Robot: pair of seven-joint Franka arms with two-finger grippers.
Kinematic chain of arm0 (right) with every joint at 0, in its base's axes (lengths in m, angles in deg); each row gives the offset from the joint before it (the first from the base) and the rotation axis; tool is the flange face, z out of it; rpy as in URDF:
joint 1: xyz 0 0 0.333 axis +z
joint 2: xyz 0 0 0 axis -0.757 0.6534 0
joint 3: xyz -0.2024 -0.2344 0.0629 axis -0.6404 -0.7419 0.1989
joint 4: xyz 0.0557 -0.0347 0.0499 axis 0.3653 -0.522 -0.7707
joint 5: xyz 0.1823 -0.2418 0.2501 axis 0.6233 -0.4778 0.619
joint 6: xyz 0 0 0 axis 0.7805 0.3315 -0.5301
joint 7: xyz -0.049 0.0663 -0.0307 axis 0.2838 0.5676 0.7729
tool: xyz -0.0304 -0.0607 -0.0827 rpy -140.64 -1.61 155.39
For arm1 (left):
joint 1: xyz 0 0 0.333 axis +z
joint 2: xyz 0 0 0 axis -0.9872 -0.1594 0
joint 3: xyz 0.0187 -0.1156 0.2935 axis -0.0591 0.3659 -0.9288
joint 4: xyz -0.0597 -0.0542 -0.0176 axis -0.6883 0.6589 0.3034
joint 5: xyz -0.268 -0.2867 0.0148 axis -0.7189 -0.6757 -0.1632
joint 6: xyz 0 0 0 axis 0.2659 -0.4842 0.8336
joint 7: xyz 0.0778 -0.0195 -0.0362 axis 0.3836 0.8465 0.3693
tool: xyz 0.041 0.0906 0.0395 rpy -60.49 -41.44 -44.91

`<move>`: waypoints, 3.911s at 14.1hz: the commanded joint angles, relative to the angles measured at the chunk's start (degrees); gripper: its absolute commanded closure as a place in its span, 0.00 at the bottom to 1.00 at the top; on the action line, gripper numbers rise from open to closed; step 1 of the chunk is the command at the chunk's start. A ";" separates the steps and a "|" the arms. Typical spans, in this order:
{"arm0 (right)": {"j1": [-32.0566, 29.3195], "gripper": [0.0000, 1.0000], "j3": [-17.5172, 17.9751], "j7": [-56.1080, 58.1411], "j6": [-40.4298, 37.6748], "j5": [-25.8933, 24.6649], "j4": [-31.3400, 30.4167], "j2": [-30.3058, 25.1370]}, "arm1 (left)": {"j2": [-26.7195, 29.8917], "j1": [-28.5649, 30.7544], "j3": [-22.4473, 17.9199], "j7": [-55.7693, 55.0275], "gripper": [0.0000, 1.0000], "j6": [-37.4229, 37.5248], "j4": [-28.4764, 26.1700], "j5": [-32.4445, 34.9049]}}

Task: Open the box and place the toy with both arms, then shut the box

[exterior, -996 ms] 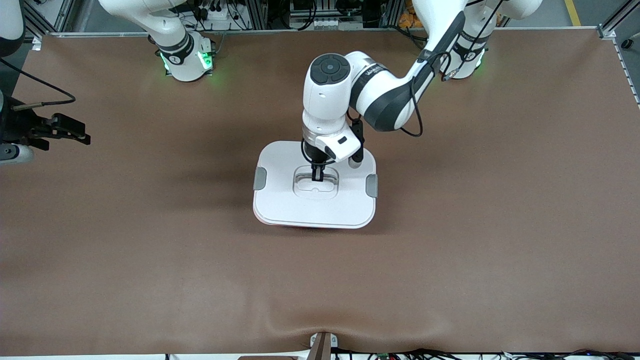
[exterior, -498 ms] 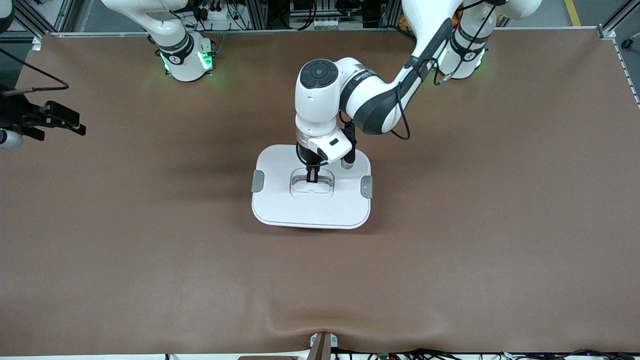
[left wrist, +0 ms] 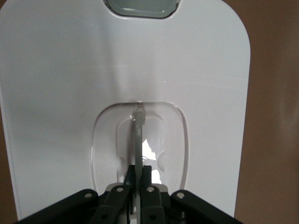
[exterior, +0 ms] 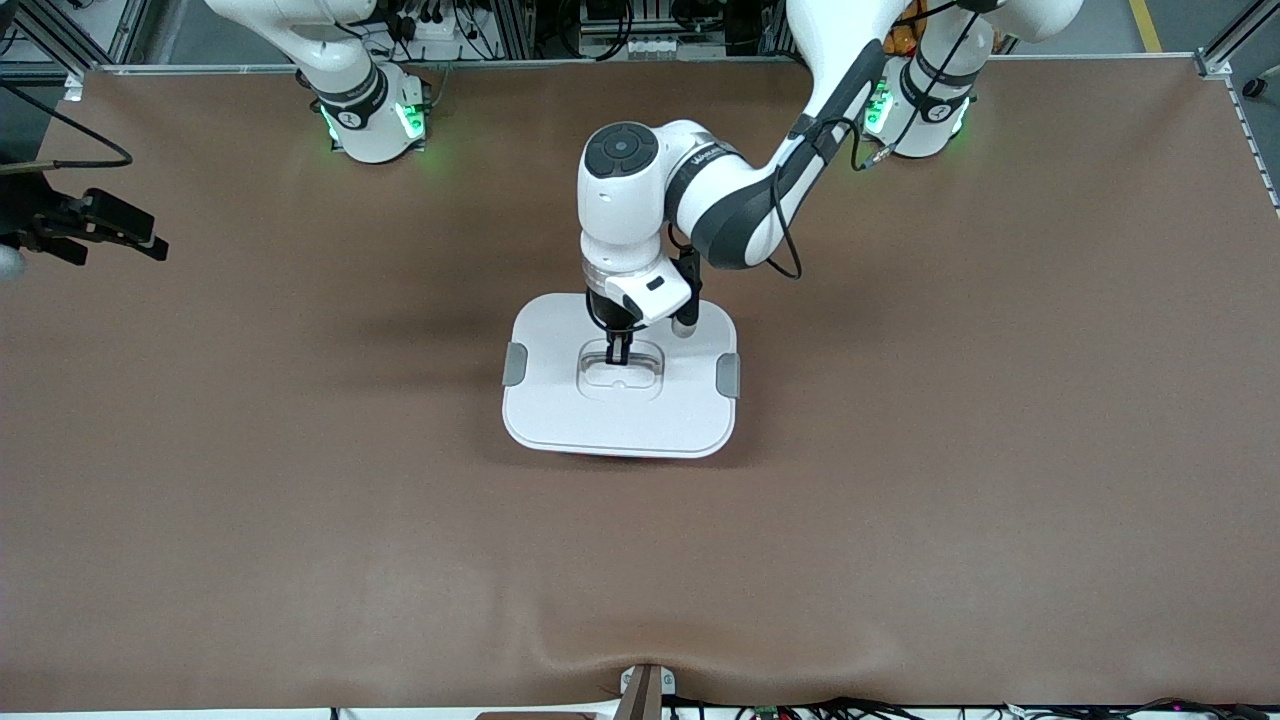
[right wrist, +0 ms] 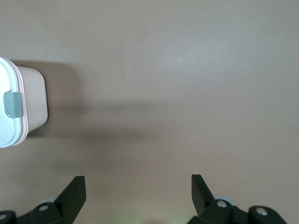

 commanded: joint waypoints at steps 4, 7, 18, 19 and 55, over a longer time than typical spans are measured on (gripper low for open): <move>0.13 0.00 0.73 -0.58 -0.25 0.26 -0.40 -1.47 | -0.38 -0.75 -0.74 -0.68 1.00 -0.13 1.43 1.53; 0.57 0.00 0.55 -0.50 -0.33 0.08 -0.40 -1.47 | -0.65 -0.75 -0.73 -0.59 1.00 -0.13 1.43 1.62; 2.06 0.00 -1.65 -0.85 -3.84 -5.63 3.29 -1.03 | -1.79 -0.58 -0.73 -0.51 1.00 -0.13 1.43 1.62; 1.97 0.00 -1.65 -0.93 -3.85 -5.63 3.30 -1.12 | -1.79 -0.58 -0.73 -0.51 1.00 -0.13 1.43 1.62; 3.73 0.00 -1.30 -4.45 -4.20 -4.22 4.35 -0.41 | -1.79 -1.02 -0.91 -4.90 0.72 0.04 -0.42 3.55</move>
